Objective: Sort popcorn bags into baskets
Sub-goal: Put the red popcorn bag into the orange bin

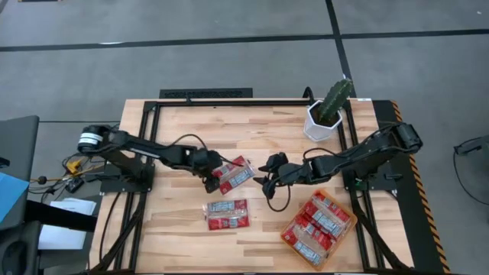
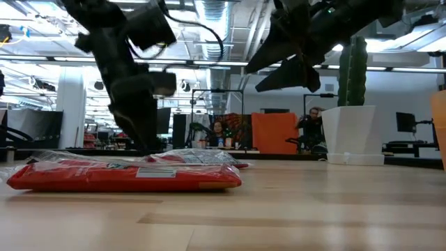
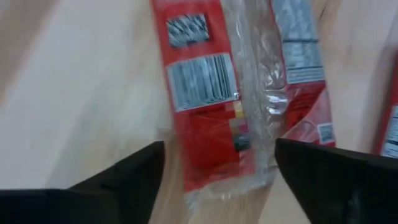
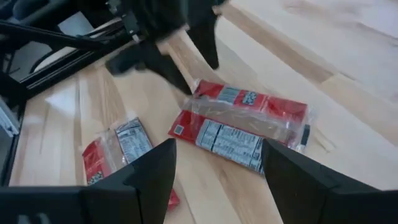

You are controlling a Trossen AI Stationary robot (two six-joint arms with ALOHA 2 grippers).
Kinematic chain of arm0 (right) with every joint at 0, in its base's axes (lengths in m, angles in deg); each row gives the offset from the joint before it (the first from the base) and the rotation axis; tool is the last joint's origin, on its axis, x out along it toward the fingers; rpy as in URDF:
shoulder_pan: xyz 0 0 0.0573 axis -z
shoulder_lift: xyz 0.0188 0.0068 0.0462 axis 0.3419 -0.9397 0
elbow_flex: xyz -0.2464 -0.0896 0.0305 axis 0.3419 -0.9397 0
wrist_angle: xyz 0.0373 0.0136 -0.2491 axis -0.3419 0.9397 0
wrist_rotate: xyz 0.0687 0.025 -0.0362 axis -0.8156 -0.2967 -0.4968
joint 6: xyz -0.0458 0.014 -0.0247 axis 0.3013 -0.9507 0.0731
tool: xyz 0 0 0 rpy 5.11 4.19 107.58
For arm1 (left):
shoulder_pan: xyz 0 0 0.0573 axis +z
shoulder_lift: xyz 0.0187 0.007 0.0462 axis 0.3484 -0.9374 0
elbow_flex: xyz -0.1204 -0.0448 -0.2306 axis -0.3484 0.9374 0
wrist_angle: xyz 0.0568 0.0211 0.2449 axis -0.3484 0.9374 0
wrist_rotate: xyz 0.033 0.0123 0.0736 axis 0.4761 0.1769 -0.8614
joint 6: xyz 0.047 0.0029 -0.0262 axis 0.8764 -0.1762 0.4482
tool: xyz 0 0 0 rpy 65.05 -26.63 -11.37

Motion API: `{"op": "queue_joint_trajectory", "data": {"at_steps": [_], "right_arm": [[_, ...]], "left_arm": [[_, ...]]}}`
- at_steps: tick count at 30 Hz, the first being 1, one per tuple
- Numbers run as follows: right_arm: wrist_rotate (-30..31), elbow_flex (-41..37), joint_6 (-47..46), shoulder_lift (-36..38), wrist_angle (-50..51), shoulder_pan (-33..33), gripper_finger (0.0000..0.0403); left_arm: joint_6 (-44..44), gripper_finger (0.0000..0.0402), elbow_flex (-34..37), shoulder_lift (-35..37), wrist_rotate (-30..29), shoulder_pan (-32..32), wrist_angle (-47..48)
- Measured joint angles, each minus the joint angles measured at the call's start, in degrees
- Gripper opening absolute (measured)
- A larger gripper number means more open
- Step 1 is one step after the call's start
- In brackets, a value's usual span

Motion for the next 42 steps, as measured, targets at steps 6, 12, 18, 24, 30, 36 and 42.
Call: {"op": "queue_joint_trajectory", "data": {"at_steps": [6,12,18,24,30,36,42], "right_arm": [[0.0,0.0,-2.0,-0.7,-0.7,0.0,0.026],[0.0,0.0,-4.3,-0.7,-0.7,0.0,0.026],[-1.4,0.0,-5.6,-0.7,-0.5,0.0,0.026],[-1.5,0.0,-5.4,-0.7,-0.6,-0.3,0.026],[-3.0,0.0,2.4,0.7,-0.6,-0.7,0.026],[-2.9,3.1,20.4,3.0,3.1,-2.2,0.026],[2.0,11.8,40.0,3.0,13.1,-3.8,0.026]], "left_arm": [[-1.8,0.0329,-0.3,-8.8,2.6,0.0,-5.1],[-6.5,0.0279,-0.8,-12.3,2.7,0.8,-5.8],[-7.3,0.0125,-0.4,-12.4,3.5,1.5,-7.5],[-9.9,0.0014,-0.1,-11.8,9.9,3.3,-9.6],[-16.7,0.0007,0.3,-6.5,16.8,4.9,-11.1],[-27.9,0.0001,0.1,2.5,21.2,8.4,-13.4],[-34.7,0.0,0.0,10.1,25.9,12.1,-13.5]]}}
